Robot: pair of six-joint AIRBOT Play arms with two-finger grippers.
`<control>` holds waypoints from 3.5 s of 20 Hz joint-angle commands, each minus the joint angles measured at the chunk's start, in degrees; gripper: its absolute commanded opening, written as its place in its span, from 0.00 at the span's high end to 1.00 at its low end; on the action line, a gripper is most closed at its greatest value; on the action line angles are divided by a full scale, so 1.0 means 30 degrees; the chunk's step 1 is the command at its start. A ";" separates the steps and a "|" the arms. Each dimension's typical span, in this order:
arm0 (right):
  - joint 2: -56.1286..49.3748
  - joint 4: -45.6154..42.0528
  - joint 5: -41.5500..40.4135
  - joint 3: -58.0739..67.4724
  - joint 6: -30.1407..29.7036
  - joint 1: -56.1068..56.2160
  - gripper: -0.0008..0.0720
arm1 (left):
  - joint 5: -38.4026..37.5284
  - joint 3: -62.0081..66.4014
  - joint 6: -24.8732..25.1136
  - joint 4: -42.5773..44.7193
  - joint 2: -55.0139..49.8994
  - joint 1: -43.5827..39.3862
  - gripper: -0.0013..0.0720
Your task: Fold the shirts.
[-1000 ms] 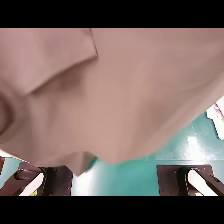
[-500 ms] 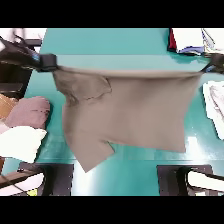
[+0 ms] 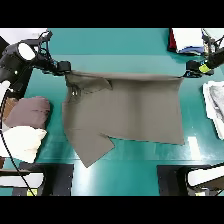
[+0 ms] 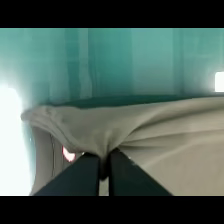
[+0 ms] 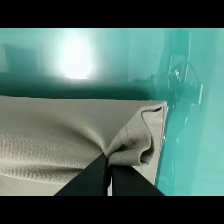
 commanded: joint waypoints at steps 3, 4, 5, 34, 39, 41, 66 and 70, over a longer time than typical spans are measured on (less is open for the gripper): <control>0.1945 -0.0029 -0.1129 -0.4153 -0.0299 0.0022 0.96 | -0.3468 -0.1370 0.0561 0.0044 -0.0044 0.0000 0.94; 0.2382 0.0066 -0.1668 -0.5319 -0.0299 0.0022 0.96 | -0.3330 -0.2062 0.0554 0.0044 -0.0044 0.0000 0.94; 0.2747 0.0211 -0.2193 -0.6433 -0.0299 0.0022 0.96 | -0.3031 -0.2827 0.0546 0.0044 -0.0044 0.0007 0.94; 1.3304 0.7665 -0.1537 -1.6750 -0.3475 -0.3592 0.45 | 0.0044 -2.1012 -0.1268 -0.6018 1.1839 0.0000 0.39; 1.3304 0.6229 -0.1195 -1.6757 -0.3468 -0.3592 0.45 | -0.1144 -2.0509 -0.0342 -0.6084 1.1861 0.0000 0.94; 1.3311 0.3483 -0.0503 -1.7063 -0.3432 -0.3599 0.45 | -0.2244 -1.9642 0.0270 -0.5945 1.1905 0.0000 0.95; 1.4936 -0.0160 0.1413 -2.1238 -0.2565 -0.5122 0.96 | -0.6703 -1.6524 0.1836 -0.3322 1.2233 0.0000 0.95; 1.6604 -0.0386 0.1253 -1.9751 -0.1865 -0.4867 0.96 | -0.5530 -1.5234 0.1676 -0.3279 1.2757 0.0000 0.95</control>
